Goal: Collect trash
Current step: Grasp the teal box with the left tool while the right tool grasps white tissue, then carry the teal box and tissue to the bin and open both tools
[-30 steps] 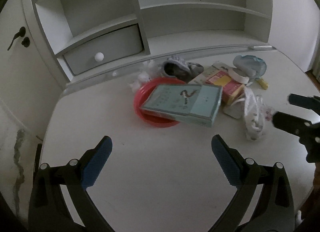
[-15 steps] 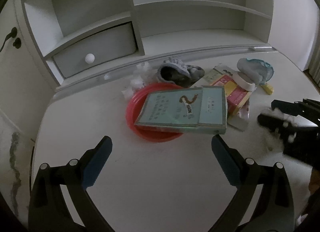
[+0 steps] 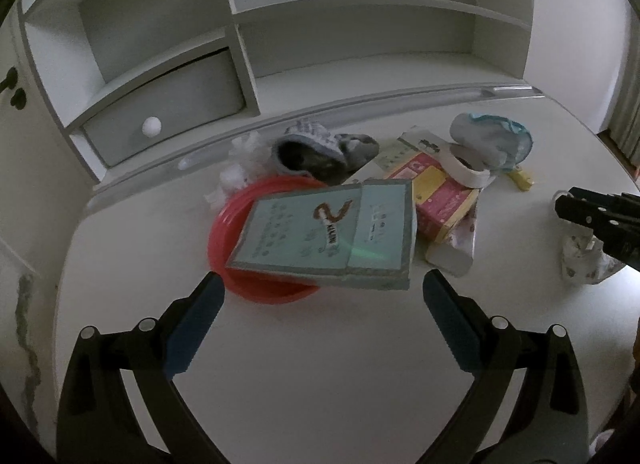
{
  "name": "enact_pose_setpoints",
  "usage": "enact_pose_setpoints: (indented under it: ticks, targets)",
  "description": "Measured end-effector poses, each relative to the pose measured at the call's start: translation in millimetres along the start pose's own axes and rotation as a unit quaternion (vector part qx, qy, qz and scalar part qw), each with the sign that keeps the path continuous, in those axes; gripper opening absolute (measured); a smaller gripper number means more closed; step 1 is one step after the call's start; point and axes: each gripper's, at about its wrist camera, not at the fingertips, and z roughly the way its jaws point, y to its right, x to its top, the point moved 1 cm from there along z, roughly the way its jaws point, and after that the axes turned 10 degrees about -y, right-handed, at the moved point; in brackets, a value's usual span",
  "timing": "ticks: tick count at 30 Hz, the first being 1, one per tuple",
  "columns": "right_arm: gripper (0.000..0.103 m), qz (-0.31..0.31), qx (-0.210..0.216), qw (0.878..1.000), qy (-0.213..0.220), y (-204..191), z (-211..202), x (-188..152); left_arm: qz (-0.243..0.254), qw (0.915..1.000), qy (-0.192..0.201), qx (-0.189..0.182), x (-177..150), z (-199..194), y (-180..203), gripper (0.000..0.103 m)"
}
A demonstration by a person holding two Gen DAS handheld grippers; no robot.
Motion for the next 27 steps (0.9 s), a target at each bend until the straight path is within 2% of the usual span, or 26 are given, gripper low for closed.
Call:
enact_pose_setpoints:
  ticks: [7,10,12,14,17,27]
  targets:
    - [0.029,-0.016,-0.006,1.0,0.007,-5.5,-2.4,-0.8,0.007,0.9999,0.003,-0.011,7.0,5.2,5.8,0.094]
    - [0.029,-0.011,-0.007,1.0,0.007,-3.6,-2.8,-1.9,0.011,0.9998,0.015,0.002,8.4,1.0,4.2,0.065]
    - [0.029,-0.01,-0.007,1.0,0.006,-3.6,-2.7,-2.1,0.01,0.9997,0.024,-0.001,10.1,-4.5,2.2,0.055]
    - [0.029,-0.012,-0.008,1.0,0.006,-4.6,-2.8,-1.9,0.008,0.9992,0.037,0.008,13.1,-11.1,1.1,0.042]
    - [0.029,-0.012,-0.008,1.0,0.006,-5.0,-3.1,-1.8,-0.003,0.9984,0.056,0.008,16.6,-23.8,-4.7,0.032]
    - [0.029,-0.009,-0.007,1.0,0.006,-5.7,-3.2,-1.7,-0.023,0.9956,0.089,0.017,25.0,-49.8,-30.2,0.013]
